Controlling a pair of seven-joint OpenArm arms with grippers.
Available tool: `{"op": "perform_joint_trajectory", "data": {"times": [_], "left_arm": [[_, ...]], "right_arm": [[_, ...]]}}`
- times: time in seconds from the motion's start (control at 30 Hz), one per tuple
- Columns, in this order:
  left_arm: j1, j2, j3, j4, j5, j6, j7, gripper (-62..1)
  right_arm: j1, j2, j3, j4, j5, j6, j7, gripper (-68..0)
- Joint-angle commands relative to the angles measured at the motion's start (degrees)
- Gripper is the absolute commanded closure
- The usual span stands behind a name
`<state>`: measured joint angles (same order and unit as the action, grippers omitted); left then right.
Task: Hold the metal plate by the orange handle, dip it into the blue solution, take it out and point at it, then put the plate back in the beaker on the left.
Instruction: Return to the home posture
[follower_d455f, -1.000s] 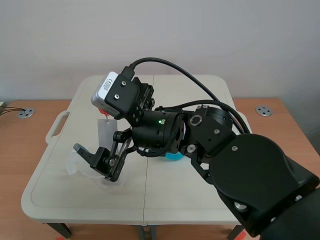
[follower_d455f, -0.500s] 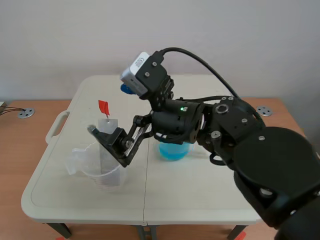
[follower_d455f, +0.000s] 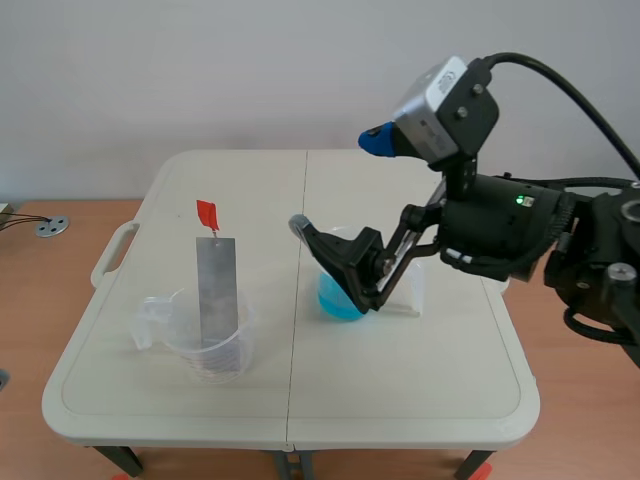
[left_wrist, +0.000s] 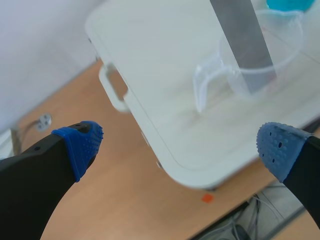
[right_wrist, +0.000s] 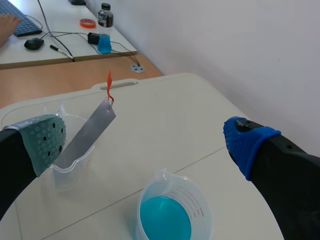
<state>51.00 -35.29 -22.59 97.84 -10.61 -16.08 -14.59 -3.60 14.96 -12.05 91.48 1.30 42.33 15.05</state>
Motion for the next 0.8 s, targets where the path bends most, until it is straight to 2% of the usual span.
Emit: {"op": "perform_joint_trajectory", "data": {"times": [0.0,0.27,0.43,0.57,0.77], "left_arm": [[-1.14,-0.11,-0.33,1.49,-0.74,0.09,-0.26,-62.3],[-9.40,-0.11,1.11,2.34,-0.74,-0.42,3.02,-62.3],[-14.56,0.04,3.50,2.34,-0.74,-3.80,5.29,-62.3],[-18.34,0.04,6.29,2.34,-0.72,-5.11,6.86,-62.3],[-23.69,0.07,10.75,2.34,-0.72,-5.14,9.31,-62.3]], "right_arm": [[-1.57,0.48,1.51,2.43,1.44,0.39,-0.44,-66.3],[-12.92,1.07,9.68,10.86,5.77,0.39,-5.18,-66.3],[-18.64,1.07,13.97,13.66,6.97,0.39,-5.73,-66.3],[-20.57,1.07,16.15,14.19,8.17,0.39,-5.73,-66.3],[-20.55,1.05,16.57,14.19,8.13,0.39,-6.40,-66.3]]}}
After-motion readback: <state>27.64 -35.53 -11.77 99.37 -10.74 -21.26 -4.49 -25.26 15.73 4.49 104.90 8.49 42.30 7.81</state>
